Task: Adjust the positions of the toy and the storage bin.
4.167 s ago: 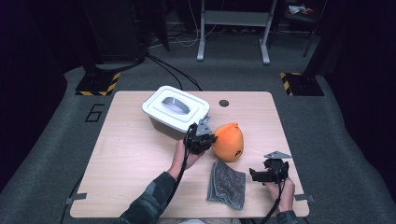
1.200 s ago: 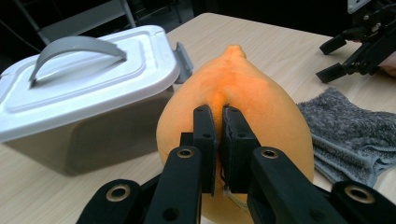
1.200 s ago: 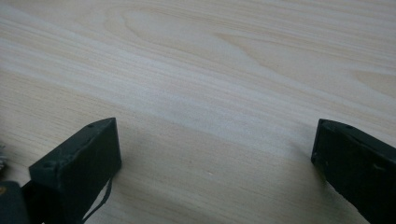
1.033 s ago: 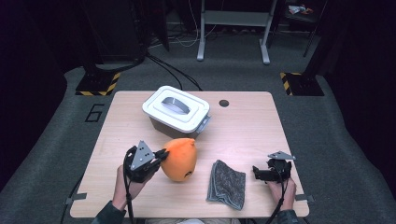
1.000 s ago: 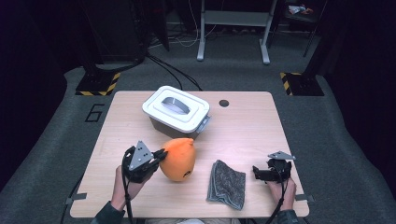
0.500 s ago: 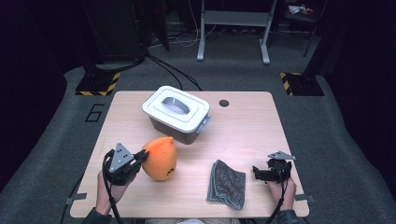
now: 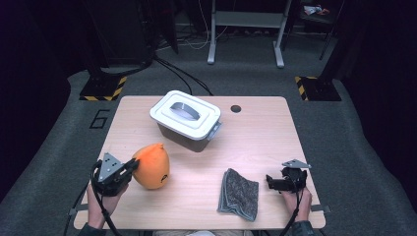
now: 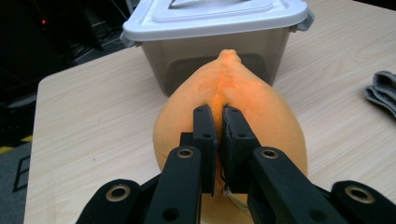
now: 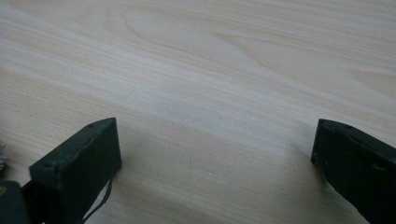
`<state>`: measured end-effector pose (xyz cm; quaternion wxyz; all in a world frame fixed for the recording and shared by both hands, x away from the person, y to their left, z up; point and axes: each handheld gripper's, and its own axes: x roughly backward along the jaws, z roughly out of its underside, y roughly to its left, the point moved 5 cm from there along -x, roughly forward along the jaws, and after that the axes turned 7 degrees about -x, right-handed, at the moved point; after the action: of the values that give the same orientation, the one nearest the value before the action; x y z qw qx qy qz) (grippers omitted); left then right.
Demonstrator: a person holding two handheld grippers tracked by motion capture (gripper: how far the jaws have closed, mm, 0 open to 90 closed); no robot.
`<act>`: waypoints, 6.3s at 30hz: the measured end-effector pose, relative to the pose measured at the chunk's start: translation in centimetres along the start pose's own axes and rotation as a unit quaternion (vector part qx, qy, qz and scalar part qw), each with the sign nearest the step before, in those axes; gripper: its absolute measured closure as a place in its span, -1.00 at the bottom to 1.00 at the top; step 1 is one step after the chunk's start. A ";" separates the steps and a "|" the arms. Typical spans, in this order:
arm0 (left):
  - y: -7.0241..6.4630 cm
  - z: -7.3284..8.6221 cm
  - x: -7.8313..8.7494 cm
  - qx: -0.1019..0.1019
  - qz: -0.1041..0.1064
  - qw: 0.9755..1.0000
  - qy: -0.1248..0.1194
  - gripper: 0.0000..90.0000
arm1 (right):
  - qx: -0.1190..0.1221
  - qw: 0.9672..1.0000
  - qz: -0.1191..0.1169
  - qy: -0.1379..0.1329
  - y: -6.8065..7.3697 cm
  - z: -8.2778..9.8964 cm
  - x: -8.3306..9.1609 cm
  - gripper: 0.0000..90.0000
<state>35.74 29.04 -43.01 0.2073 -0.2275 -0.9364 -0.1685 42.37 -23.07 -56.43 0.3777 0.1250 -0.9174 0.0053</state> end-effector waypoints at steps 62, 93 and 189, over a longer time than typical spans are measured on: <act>4.8 3.2 -0.2 0.085 -0.033 0.995 0.030 -0.90 | -0.001 1.000 0.000 0.000 0.0 0.0 0.0 -0.99; -9.9 7.8 -8.6 -0.025 0.151 0.982 0.112 -1.00 | 0.005 1.000 -0.015 0.013 0.2 -0.4 -0.2 -0.96; -9.2 8.0 -10.2 -0.026 0.136 0.983 0.120 -1.00 | 0.172 0.965 -0.197 -0.032 16.9 -19.7 -3.9 0.14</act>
<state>36.89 21.00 -56.67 0.3328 -0.3363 -0.8604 -0.1893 54.76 -3.74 -43.62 0.3147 0.3668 -0.8713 0.0848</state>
